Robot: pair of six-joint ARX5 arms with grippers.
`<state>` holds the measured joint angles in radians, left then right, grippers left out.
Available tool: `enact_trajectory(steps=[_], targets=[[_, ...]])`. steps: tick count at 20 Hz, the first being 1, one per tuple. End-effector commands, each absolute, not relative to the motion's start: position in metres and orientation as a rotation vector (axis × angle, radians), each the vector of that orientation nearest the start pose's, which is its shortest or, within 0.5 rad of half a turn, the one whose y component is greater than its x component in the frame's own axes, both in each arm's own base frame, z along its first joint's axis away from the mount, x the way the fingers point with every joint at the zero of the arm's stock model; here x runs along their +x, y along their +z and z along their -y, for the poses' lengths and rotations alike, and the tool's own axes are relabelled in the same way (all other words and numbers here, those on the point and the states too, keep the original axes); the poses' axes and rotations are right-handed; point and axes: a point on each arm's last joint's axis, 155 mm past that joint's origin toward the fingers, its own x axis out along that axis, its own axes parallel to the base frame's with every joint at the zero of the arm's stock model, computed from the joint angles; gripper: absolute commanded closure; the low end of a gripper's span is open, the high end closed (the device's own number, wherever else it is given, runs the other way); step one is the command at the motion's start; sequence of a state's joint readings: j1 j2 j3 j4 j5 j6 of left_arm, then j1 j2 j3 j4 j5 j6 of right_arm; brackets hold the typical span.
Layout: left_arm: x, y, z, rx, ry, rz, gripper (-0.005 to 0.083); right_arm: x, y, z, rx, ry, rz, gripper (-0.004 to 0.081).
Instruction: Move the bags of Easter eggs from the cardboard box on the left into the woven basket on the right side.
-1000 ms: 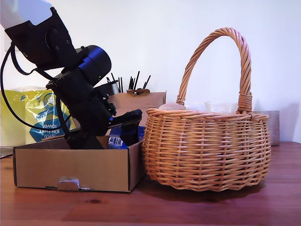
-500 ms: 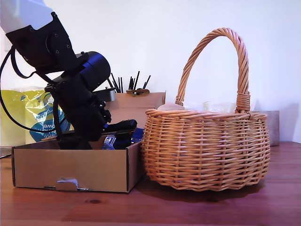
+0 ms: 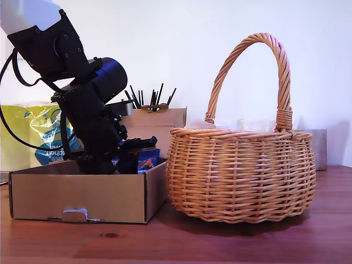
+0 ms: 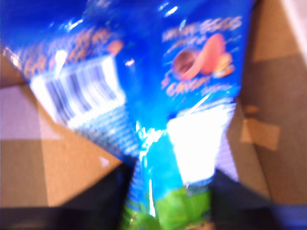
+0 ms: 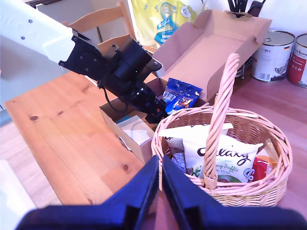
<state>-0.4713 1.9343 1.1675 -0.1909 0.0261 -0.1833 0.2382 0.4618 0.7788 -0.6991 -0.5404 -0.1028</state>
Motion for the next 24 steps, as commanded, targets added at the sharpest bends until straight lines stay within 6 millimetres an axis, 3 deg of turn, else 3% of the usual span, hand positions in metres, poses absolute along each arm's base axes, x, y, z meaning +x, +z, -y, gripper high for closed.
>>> enact_trajectory(steps=[1,5,10,12,15,18,24], targets=[[0.394,-0.026,0.202,0.082,-0.345,-1.120,0.0613,0.177,0.273,-0.143,-0.040,0.802,-0.337,0.0782],[0.396,0.014,0.211,0.048,-0.393,-1.053,0.0613,0.177,0.273,-0.143,-0.041,0.803,-0.336,0.0782],[0.399,0.096,0.212,0.053,-0.444,-0.881,0.0613,0.177,0.273,-0.143,-0.041,0.803,-0.335,0.0782],[0.391,0.131,0.216,0.028,-0.488,-0.819,0.0613,0.177,0.273,-0.143,-0.041,0.802,-0.335,0.0782],[0.368,0.175,0.241,-0.027,-0.632,-0.746,0.0611,0.177,0.273,-0.143,-0.041,0.802,-0.335,0.0782],[0.351,0.193,0.275,-0.035,-0.758,-0.692,0.0611,0.177,0.273,-0.143,-0.041,0.802,-0.335,0.0782],[0.321,0.179,0.343,-0.057,-0.908,-0.700,0.0610,0.177,0.274,-0.143,-0.044,0.803,-0.331,0.0782]])
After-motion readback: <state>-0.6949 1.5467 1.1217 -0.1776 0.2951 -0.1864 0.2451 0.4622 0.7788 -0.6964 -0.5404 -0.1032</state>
